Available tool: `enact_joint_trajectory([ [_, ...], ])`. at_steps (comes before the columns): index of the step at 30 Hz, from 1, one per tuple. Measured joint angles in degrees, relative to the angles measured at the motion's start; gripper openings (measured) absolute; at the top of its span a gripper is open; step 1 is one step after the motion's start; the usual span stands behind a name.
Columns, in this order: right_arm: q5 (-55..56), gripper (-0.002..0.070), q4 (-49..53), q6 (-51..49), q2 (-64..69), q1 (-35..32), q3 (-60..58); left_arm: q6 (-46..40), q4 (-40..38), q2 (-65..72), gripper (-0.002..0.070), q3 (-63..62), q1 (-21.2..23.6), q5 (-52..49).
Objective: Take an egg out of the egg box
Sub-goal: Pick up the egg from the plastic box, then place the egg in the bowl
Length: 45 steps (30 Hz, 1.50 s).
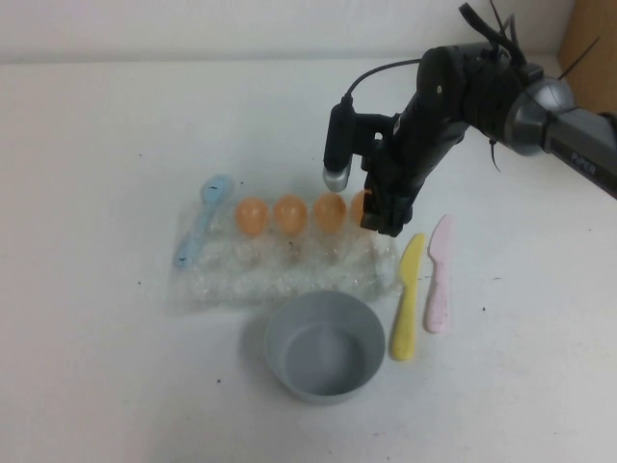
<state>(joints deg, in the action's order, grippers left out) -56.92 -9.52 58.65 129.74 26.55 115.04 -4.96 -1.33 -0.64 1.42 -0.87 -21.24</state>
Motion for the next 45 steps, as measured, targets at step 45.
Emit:
enact_joint_trajectory([
  [45, -13.74, 0.0333, -0.34, -7.14, -13.48, 14.32, -14.4, 0.0, 0.0, 0.0, -0.0005, 0.0, 0.0, 0.0],
])
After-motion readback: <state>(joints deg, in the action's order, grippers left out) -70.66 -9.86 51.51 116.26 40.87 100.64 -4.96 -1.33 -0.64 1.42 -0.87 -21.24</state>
